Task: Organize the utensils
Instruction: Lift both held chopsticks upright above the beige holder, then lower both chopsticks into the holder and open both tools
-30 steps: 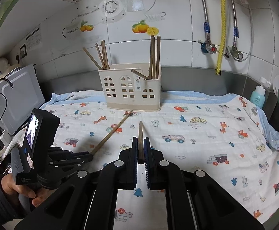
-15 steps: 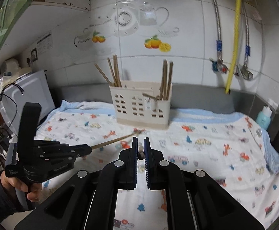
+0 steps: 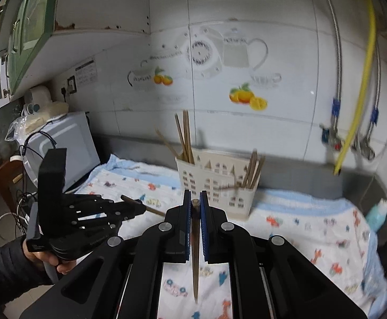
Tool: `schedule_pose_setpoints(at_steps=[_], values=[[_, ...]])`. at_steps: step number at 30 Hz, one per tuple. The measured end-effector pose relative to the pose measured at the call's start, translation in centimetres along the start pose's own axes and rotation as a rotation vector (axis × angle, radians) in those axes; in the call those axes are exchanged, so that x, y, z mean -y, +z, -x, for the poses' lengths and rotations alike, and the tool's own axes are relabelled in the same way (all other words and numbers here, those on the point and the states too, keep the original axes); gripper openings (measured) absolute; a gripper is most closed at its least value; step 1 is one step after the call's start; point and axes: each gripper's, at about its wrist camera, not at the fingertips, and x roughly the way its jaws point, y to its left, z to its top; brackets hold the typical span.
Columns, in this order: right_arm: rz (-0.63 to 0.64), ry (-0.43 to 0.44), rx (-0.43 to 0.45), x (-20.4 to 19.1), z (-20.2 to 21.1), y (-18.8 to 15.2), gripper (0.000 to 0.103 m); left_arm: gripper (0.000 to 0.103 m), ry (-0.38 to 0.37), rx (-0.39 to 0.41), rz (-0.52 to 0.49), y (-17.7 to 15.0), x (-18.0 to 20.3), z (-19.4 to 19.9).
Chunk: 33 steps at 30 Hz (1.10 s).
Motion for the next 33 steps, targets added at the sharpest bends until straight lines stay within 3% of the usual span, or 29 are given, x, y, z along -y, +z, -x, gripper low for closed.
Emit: schedule_pose_setpoints(at_steps=[11, 17, 27, 33], values=[[-0.005, -0.02, 0.112, 2.8, -0.4, 8.4, 0.006, 0.006, 0.026, 0.038, -0.041, 5.4, -1.0, 0.0], [-0.031, -0.049, 0.159, 4.3, -2.4, 12.0, 0.006, 0.006, 0.043, 0.108, -0.068, 9.0, -1.4, 1.6], [-0.041, -0.124, 0.206, 6.0, -6.4, 15.3, 0.006, 0.006, 0.065, 0.236, -0.11, 15.2, -1.0, 4.2], [-0.065, -0.132, 0.218, 7.5, -9.2, 15.3, 0.006, 0.006, 0.118, 0.29, -0.13, 17.5, -1.1, 3.1]])
